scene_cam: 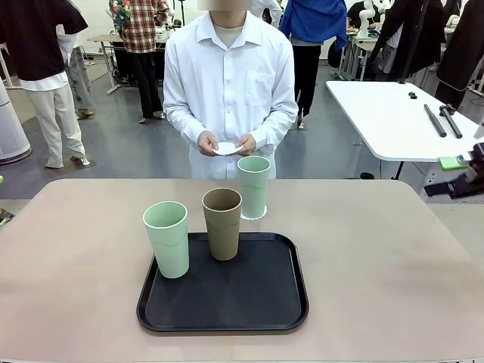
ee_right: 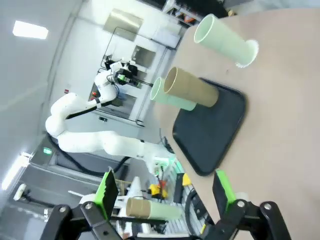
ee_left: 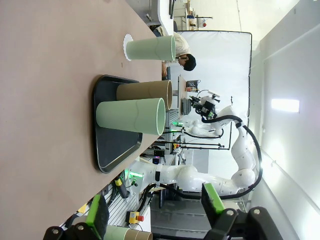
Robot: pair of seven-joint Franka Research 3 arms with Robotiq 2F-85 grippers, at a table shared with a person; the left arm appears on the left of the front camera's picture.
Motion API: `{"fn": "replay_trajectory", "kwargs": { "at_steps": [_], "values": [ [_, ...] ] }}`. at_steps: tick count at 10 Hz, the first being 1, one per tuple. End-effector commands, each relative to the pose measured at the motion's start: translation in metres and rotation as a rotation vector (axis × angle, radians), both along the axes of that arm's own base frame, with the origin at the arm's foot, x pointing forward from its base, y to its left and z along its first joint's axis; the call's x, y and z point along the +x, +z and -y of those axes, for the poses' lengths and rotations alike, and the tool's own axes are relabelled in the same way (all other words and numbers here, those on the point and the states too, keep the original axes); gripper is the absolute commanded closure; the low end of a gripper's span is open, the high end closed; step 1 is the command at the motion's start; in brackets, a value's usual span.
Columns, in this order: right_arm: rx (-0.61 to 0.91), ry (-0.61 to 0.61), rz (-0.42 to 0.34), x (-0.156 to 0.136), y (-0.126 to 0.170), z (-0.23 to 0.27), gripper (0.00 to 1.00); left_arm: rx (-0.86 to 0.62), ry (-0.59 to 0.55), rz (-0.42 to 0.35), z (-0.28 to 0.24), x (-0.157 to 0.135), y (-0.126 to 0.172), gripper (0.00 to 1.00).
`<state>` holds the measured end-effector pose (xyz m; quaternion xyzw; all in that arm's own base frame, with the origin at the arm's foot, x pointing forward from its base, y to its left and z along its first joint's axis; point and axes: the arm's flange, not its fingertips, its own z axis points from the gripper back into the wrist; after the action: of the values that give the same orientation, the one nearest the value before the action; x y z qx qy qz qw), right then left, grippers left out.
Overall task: Place coasters on the table and set cups on them.
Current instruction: Take one Reusable plastic cup from the Flat Tray and place it on a coaster set by the human.
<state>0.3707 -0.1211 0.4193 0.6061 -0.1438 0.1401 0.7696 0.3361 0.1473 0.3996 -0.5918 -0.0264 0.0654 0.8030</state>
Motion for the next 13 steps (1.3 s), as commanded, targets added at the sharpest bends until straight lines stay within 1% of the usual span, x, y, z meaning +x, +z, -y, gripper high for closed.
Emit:
{"fn": "replay_trajectory", "kwargs": {
  "at_steps": [1,3,6,9,10,11,13],
  "values": [
    [0.088,-0.045,-0.064,-0.002,-0.036,0.005,0.0,-0.013,0.005,0.008,-0.001,-0.001,0.002,0.0],
    [0.138,-0.108,-0.108,-0.02,-0.068,0.016,0.0,-0.013,0.005,0.008,-0.001,-0.001,0.002,0.0],
    [0.174,-0.194,-0.112,-0.039,-0.091,0.021,0.0,-0.013,0.005,0.008,-0.001,-0.001,0.002,0.0],
    [0.166,-0.244,-0.123,-0.043,-0.089,0.024,0.0,-0.013,0.005,0.008,-0.001,-0.001,0.002,0.0],
    [0.147,-0.234,-0.128,-0.041,-0.086,0.023,0.0,-0.013,0.005,0.008,-0.001,-0.001,0.002,0.0],
    [0.169,-0.203,-0.141,-0.041,-0.092,0.032,0.0,-0.013,0.005,0.008,-0.001,-0.001,0.002,0.0],
    [0.169,-0.203,-0.141,-0.041,-0.092,0.032,0.0,-0.013,0.005,0.008,-0.001,-0.001,0.002,0.0]
  ]
}}
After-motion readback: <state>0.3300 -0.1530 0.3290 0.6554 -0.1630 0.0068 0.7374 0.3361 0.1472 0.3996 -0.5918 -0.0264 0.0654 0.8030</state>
